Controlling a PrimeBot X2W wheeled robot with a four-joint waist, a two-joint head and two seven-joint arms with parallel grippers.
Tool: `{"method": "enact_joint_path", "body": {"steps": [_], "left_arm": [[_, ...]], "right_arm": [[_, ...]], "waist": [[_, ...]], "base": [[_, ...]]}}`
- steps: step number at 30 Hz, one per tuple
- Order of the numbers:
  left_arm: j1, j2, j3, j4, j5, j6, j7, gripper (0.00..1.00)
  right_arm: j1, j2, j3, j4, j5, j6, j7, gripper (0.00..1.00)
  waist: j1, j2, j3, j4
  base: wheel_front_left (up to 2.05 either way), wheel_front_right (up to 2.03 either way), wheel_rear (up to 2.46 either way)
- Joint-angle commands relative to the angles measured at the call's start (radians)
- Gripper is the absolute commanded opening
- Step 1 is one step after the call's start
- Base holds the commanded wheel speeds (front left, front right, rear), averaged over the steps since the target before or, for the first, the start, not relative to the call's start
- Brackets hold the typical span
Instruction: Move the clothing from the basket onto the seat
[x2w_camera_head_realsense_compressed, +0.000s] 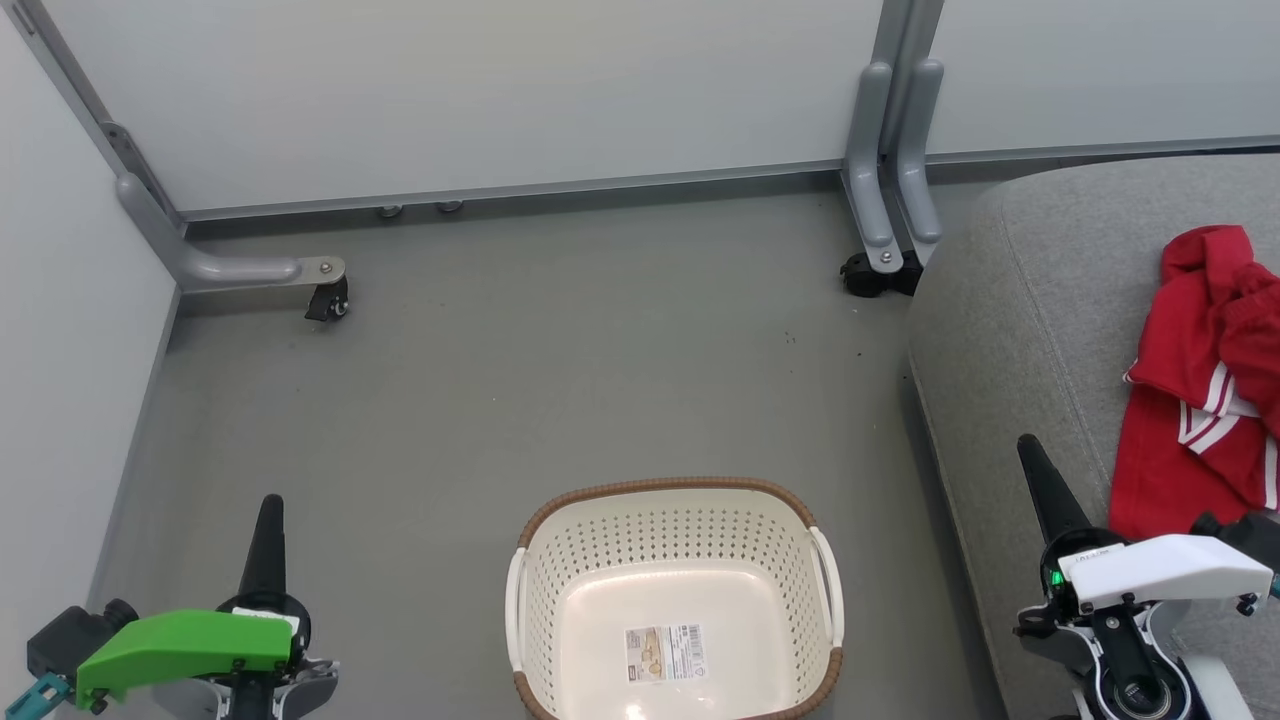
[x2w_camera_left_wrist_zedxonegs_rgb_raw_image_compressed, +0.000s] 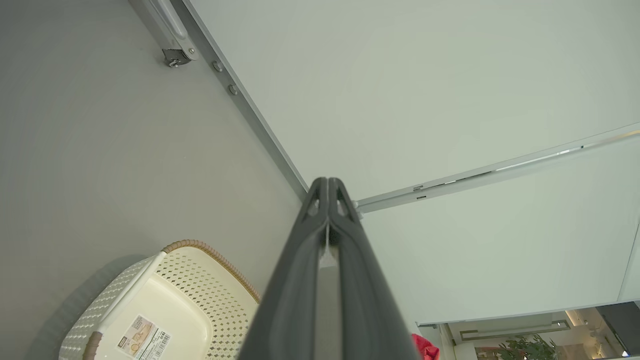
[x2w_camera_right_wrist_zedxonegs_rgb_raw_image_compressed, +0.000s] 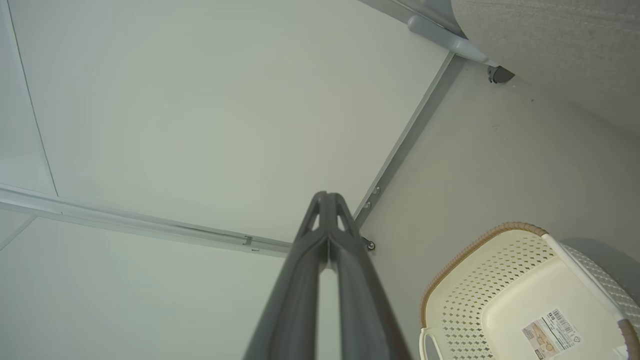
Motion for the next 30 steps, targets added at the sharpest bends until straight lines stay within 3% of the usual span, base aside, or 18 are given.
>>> {"method": "enact_joint_path", "body": {"steps": [1,30], "left_arm": [[-0.025,-0.002,0.008,-0.004,-0.025,-0.008,0.007,0.00],[-0.050,-0.015,0.039,0.002,-0.255,-0.035,0.068,0.00]], "right_arm": [[-0.020,-0.005,-0.004,0.001,0.027,0.000,0.005,0.00],[-0.050,0.001,-0.030,0.057,0.259,0.000,0.032,0.00]], "waist": [[0.0000,0.0000,0.000,0.000],[0.0000,0.0000,-0.006,0.001]], "base": [[0.00,0.00,0.00],[0.00,0.00,0.00]]}}
